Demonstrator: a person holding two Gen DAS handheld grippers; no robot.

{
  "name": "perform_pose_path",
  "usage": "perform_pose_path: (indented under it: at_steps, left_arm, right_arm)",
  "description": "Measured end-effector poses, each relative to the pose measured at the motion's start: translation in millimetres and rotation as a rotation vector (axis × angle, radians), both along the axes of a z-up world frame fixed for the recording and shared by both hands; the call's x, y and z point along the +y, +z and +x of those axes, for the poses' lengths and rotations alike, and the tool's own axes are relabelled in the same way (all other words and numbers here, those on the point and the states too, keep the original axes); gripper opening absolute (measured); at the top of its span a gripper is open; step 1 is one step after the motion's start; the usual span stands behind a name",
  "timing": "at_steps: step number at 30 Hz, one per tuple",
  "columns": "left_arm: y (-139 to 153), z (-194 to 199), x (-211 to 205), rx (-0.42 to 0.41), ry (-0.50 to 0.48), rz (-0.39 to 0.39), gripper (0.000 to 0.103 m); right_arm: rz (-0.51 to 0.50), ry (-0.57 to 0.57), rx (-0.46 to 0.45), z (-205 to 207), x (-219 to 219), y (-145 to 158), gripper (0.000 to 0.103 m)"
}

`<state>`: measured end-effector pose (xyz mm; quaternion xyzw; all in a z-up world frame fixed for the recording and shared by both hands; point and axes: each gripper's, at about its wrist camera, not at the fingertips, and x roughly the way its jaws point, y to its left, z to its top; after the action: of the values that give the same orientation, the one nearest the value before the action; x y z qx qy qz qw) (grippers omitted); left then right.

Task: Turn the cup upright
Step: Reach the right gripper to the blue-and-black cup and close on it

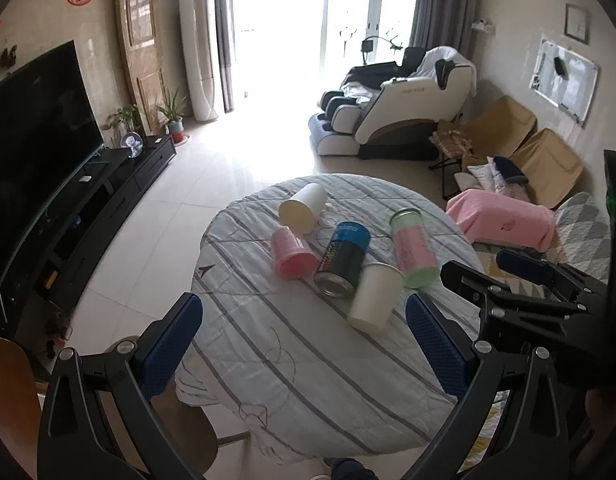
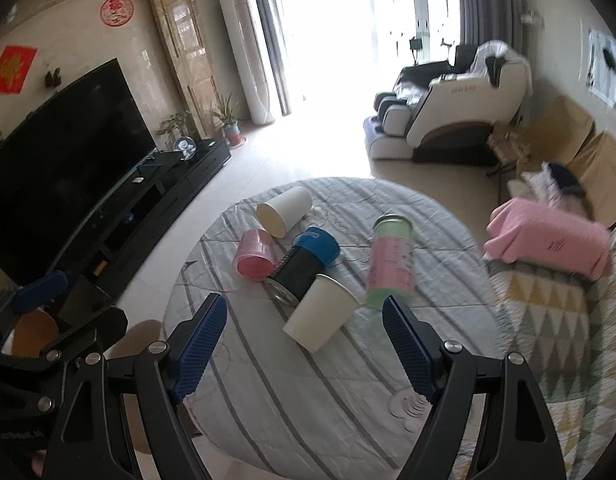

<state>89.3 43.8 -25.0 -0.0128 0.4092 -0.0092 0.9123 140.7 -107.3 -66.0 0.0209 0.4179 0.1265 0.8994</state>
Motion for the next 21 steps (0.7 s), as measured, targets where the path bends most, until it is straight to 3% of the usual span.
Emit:
perform_pose_path:
  at_steps: [9, 21]
  left_arm:
    - [-23.0, 69.1, 8.4, 0.085, 0.032, 0.043, 0.103]
    - [-63.1, 121.6, 36.8, 0.206, 0.024, 0.057, 0.103]
  right_arm:
    - [0.146, -0.050, 0.262, 98.0, -5.3, -51.0, 0.082]
    - [0.170, -0.151, 0.554, 188.9, 25.2, -142.4, 0.081]
